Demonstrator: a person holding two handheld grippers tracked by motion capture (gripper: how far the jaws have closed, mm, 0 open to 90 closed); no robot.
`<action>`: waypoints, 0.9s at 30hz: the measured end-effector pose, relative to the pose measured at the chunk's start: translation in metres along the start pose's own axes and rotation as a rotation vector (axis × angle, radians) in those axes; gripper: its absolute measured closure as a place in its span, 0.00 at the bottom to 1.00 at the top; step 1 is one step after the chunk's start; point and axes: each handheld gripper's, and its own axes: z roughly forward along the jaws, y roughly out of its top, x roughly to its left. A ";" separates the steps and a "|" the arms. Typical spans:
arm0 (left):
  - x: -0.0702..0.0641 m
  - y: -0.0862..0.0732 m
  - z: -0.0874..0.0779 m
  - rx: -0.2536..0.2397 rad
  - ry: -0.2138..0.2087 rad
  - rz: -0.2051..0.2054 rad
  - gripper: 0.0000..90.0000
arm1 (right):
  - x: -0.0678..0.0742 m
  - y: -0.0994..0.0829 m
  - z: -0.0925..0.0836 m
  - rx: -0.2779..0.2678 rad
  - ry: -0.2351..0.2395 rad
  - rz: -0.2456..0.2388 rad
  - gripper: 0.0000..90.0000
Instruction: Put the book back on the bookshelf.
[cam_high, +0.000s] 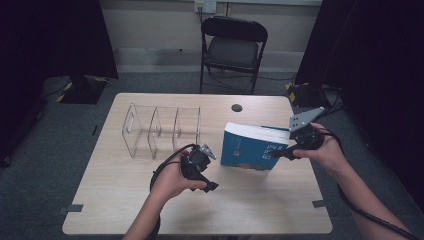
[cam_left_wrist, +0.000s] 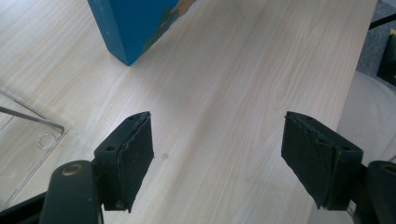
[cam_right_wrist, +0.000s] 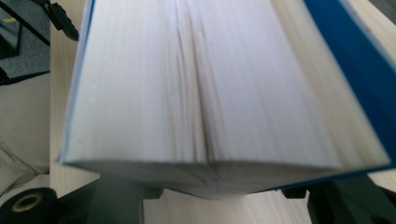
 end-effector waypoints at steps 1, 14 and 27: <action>0.001 -0.002 0.001 0.002 -0.003 0.001 0.28 | 0.000 0.001 0.000 0.013 0.002 -0.001 0.51; 0.004 -0.014 0.011 0.009 -0.017 -0.026 0.28 | -0.003 0.023 -0.009 0.124 -0.010 -0.016 0.50; 0.004 -0.020 0.024 0.016 -0.037 -0.024 0.28 | -0.007 0.040 -0.008 0.191 -0.012 -0.038 0.48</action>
